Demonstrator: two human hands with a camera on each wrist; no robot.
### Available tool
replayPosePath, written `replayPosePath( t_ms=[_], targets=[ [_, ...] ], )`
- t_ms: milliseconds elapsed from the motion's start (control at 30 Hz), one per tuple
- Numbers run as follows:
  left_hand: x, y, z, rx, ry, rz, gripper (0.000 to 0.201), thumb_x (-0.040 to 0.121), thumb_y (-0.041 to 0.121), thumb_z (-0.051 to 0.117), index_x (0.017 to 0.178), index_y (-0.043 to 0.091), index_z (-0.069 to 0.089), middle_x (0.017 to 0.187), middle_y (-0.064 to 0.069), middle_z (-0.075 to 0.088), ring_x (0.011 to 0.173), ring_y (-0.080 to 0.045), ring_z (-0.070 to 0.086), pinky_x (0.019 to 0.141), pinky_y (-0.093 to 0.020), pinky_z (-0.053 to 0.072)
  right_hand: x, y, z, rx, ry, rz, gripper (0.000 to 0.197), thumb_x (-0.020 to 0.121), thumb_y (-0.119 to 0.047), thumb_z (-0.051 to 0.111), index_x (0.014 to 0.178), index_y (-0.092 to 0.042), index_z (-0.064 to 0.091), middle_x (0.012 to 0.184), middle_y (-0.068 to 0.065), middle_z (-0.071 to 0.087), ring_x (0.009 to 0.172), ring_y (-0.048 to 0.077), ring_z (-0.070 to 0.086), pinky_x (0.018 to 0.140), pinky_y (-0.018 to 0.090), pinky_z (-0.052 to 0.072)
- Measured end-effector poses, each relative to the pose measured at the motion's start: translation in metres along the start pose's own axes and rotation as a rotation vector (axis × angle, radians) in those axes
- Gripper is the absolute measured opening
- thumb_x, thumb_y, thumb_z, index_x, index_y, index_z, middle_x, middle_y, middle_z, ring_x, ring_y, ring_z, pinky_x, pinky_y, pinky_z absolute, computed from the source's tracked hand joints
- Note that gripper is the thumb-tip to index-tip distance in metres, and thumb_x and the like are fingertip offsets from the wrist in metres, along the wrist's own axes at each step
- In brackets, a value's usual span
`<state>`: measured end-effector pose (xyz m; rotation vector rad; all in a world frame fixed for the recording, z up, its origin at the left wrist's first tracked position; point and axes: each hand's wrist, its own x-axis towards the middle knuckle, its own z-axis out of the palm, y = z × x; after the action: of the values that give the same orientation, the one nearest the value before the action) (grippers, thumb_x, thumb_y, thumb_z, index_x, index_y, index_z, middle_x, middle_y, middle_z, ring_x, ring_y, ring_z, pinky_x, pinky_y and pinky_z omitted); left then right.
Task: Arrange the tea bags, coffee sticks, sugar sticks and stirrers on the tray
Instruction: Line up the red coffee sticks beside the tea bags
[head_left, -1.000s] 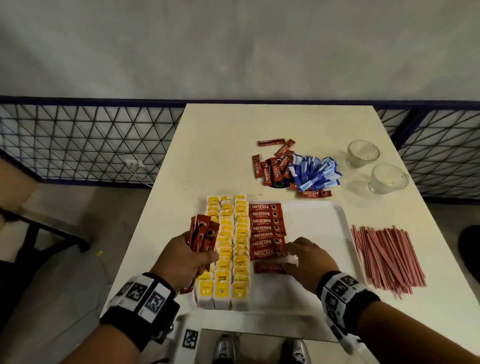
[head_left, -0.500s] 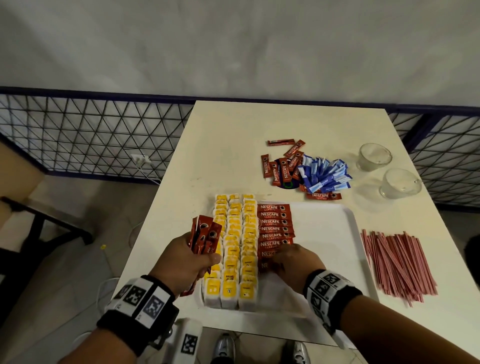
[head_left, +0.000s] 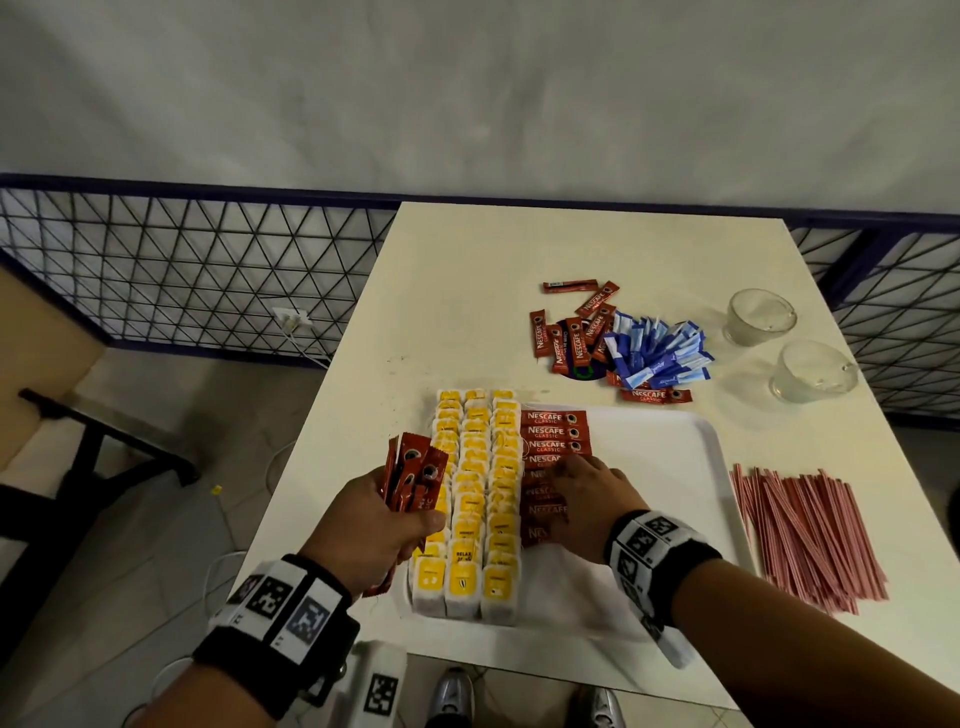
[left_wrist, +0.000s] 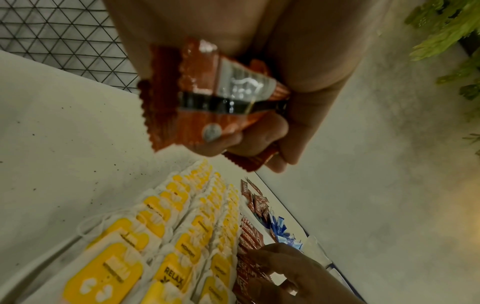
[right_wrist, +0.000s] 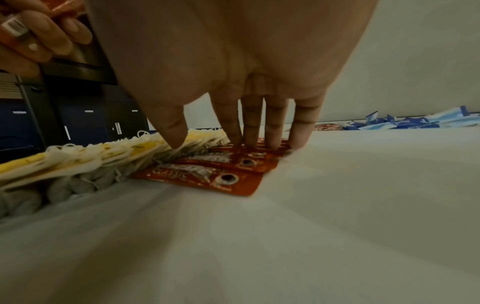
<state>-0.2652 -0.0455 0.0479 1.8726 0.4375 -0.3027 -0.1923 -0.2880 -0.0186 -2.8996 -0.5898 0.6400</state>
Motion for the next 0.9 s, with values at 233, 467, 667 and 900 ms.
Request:
replayPosePath(
  t_ms=[233, 467, 667, 900],
  targets=[
    [0.000, 0.001, 0.000, -0.013, 0.007, 0.000, 0.021, 0.077, 0.003, 0.075, 0.074, 0.009, 0.055, 0.047, -0.002, 0.052, 0.043, -0.017, 0.046, 0.051, -0.029, 0.043, -0.003, -0.004, 0.000, -0.023, 0.009, -0.025, 0.053, 0.084, -0.050, 0.051, 0.132, -0.027, 0.049, 0.132, -0.002, 0.041, 0.124, 0.021, 0.038, 0.105, 0.039, 0.034],
    [0.001, 0.001, 0.001, -0.026, 0.006, 0.003, 0.019, 0.077, 0.003, 0.074, 0.075, 0.008, 0.056, 0.048, -0.004, 0.051, 0.045, -0.019, 0.045, 0.053, -0.031, 0.042, -0.013, 0.005, 0.005, -0.015, 0.000, -0.159, 0.036, 0.087, -0.046, 0.051, 0.116, -0.029, 0.064, 0.122, -0.006, 0.053, 0.117, 0.020, 0.046, 0.098, 0.032, 0.038],
    [0.002, 0.002, 0.004, -0.039, -0.002, 0.003, 0.017, 0.078, 0.001, 0.073, 0.076, 0.007, 0.057, 0.048, -0.004, 0.051, 0.044, -0.018, 0.045, 0.051, -0.029, 0.042, -0.013, 0.005, 0.010, -0.065, -0.054, -0.149, 0.040, 0.091, -0.048, 0.047, 0.121, -0.026, 0.062, 0.125, -0.003, 0.051, 0.119, 0.021, 0.044, 0.101, 0.035, 0.037],
    [0.003, 0.001, 0.004, -0.041, -0.004, 0.003, 0.020, 0.077, 0.002, 0.074, 0.073, 0.009, 0.056, 0.048, -0.005, 0.050, 0.044, -0.019, 0.044, 0.052, -0.030, 0.041, -0.014, 0.011, 0.009, -0.009, 0.025, -0.183, 0.034, 0.089, -0.044, 0.048, 0.114, -0.029, 0.066, 0.117, -0.007, 0.056, 0.114, 0.020, 0.047, 0.096, 0.032, 0.039]
  ],
)
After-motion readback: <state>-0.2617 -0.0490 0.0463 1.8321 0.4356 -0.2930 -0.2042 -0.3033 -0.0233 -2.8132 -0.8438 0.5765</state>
